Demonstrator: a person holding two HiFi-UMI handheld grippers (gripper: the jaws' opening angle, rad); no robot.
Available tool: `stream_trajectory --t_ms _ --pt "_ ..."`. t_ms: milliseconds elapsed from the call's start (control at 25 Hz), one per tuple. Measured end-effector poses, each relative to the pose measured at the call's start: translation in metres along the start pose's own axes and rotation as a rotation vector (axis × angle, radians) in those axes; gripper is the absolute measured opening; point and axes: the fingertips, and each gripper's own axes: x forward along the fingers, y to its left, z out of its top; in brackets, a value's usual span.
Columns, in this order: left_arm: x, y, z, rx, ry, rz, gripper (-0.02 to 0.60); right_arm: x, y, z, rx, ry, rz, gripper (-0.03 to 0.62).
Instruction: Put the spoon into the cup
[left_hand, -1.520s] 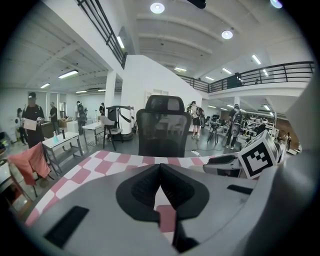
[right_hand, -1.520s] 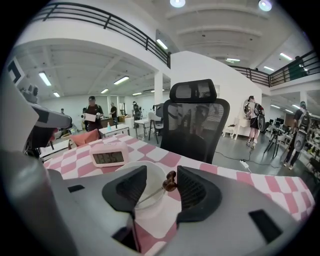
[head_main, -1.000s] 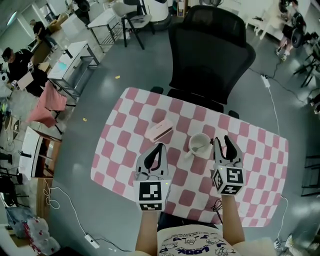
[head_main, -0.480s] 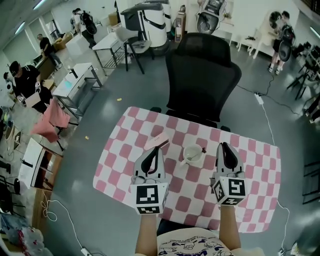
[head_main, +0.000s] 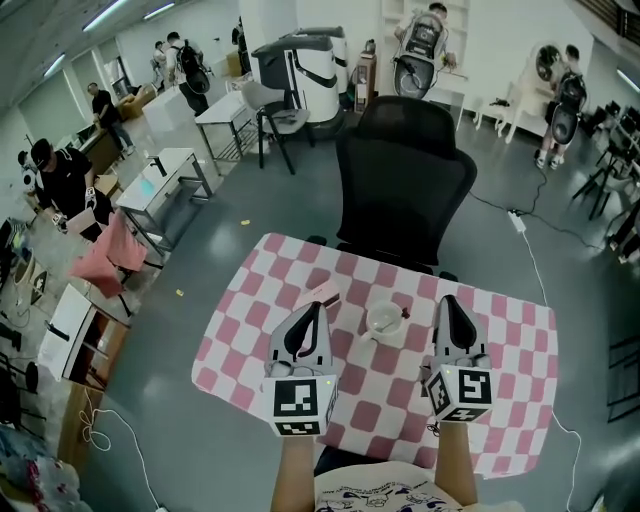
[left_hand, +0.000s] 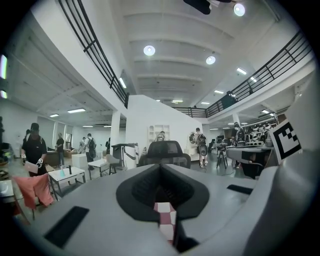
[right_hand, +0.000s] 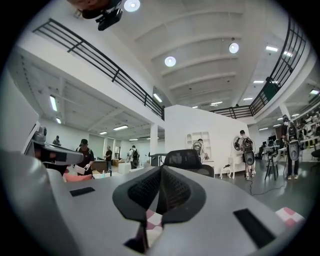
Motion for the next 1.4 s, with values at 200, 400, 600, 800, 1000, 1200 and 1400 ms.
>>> stream_trajectory --t_ms 200,400,600,800,1000,1200,1400 --pt "-0.011 0.001 0.011 0.006 -0.024 0.012 0.012 -0.007 0.006 0.011 -0.013 -0.019 0.015 0.023" --pt "-0.019 -0.003 0.018 0.014 -0.039 0.011 0.012 -0.014 0.006 0.020 -0.016 -0.034 0.020 0.018" --pt "-0.023 -0.007 0.021 0.013 -0.049 0.012 0.012 -0.019 0.006 0.025 -0.022 -0.042 0.020 0.015" --pt "-0.025 -0.011 0.023 0.013 -0.053 0.010 0.012 -0.023 0.006 0.026 -0.021 -0.046 0.022 0.015" --pt "-0.028 -0.012 0.022 0.014 -0.057 0.014 0.012 -0.026 0.006 0.025 -0.018 -0.042 0.024 0.015" --pt "-0.028 -0.014 0.021 0.016 -0.051 0.016 0.012 -0.026 0.004 0.024 -0.011 -0.038 0.026 0.015" --pt "-0.029 -0.015 0.022 0.017 -0.050 0.013 0.012 -0.027 0.004 0.024 -0.011 -0.033 0.030 0.015"
